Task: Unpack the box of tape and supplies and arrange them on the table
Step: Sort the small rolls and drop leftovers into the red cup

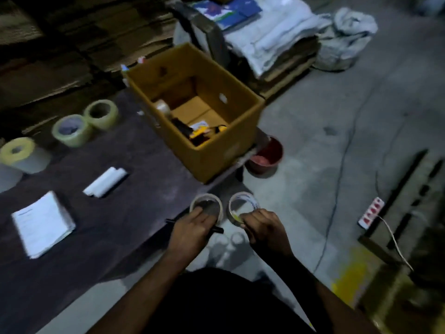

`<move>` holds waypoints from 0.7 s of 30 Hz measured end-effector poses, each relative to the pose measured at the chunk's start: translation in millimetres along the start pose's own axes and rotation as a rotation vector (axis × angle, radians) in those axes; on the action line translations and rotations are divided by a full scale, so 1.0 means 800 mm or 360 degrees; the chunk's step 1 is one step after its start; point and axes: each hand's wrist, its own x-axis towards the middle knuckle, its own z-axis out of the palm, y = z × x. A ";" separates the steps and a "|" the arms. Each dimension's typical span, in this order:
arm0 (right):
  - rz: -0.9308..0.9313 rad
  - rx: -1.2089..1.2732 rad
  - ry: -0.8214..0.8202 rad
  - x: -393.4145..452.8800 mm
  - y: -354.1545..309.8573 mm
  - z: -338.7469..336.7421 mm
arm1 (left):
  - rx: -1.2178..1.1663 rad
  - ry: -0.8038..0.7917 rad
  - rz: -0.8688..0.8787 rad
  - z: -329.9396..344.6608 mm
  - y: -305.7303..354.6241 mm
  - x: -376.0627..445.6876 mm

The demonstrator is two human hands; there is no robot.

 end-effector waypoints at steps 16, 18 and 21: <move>0.0388 0.0229 0.0079 0.030 0.313 -0.077 | -0.0076 -0.0286 0.0266 0.118 0.179 0.298; 0.0416 0.0216 -0.0084 0.072 0.356 -0.067 | -0.0116 -0.0293 0.0169 0.147 0.170 0.345; 0.0417 0.0180 -0.0275 0.137 0.430 -0.038 | -0.0325 -0.0288 -0.0104 0.207 0.153 0.427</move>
